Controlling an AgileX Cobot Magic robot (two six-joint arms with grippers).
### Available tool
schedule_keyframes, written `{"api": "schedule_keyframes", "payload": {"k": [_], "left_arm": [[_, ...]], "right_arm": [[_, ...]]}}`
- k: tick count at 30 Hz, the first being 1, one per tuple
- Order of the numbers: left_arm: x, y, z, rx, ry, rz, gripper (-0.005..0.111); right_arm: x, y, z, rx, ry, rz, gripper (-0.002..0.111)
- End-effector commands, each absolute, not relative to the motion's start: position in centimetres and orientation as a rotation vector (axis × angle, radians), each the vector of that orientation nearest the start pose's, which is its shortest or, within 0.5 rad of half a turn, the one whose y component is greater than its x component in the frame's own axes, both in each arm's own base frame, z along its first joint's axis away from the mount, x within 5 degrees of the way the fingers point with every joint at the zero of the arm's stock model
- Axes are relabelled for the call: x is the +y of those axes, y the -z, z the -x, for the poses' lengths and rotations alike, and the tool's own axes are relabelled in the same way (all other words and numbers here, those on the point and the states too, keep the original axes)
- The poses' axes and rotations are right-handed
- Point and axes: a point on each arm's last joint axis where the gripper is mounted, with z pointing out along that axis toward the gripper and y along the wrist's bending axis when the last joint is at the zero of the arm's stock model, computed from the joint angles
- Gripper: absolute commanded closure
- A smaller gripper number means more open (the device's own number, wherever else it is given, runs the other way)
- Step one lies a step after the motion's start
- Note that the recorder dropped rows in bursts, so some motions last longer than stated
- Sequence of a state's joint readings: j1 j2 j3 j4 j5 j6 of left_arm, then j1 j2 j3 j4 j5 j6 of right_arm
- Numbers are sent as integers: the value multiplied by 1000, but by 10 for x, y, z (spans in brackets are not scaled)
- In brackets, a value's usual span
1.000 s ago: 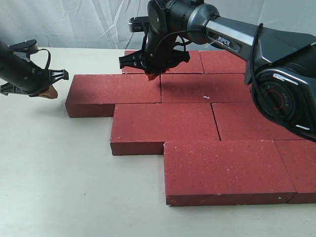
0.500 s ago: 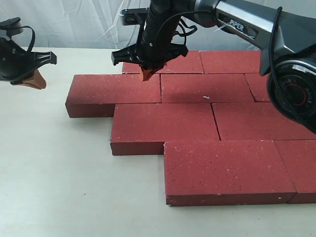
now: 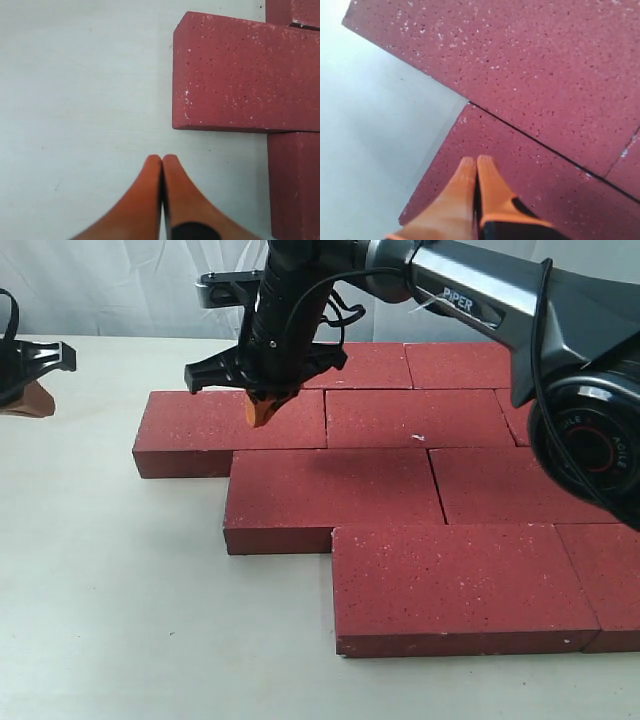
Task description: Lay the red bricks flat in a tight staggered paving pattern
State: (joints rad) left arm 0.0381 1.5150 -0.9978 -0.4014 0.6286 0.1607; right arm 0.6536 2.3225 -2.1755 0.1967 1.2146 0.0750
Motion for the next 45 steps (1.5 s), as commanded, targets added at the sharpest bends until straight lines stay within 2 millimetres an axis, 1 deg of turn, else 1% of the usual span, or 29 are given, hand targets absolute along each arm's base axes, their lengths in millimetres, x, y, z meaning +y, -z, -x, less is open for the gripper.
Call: {"api": "schedule_keyframes", "payload": {"k": [1,7,12,16,19,23,27,33,34,40,41,42,43,44,45], "left_arm": [[-8,-258,-294,2533,326,175,107],[-7,-266,-277,2511,272,124,107],[-3,-271,-264,2495,188,81,107],[-3,-277,-258,2460,193,85,107],[-10,-279,-255,2439,194,45,107],[-23,-279,-254,2420,209,-18,107],[-30,-281,-255,2391,220,-19,107],[-40,-282,-255,2374,232,-45,107],[-43,-283,-255,2372,238,-51,107],[-43,-284,-256,2358,248,-32,107],[-43,-284,-256,2355,247,-31,107],[-43,-284,-256,2355,247,-31,107],[-43,-284,-256,2355,247,-31,107],[-43,-284,-256,2355,247,-31,107],[-43,-284,-256,2356,250,-29,107]], "right_arm": [[316,-240,-383,2767,-451,795,109],[315,-247,-381,2743,-452,819,109],[314,-246,-381,2748,-452,820,109],[311,-246,-376,2768,-446,822,109],[303,-243,-368,2809,-429,824,109],[292,-245,-361,2794,-406,802,109],[279,-246,-356,2791,-398,766,109],[246,-253,-356,2782,-396,657,109],[232,-256,-356,2779,-392,613,109],[189,-263,-353,2764,-377,469,109],[176,-264,-351,2757,-370,424,109],[168,-264,-350,2755,-366,397,109],[154,-262,-347,2758,-356,351,109],[146,-261,-346,2758,-351,325,109],[131,-258,-343,2761,-339,269,109]]}}
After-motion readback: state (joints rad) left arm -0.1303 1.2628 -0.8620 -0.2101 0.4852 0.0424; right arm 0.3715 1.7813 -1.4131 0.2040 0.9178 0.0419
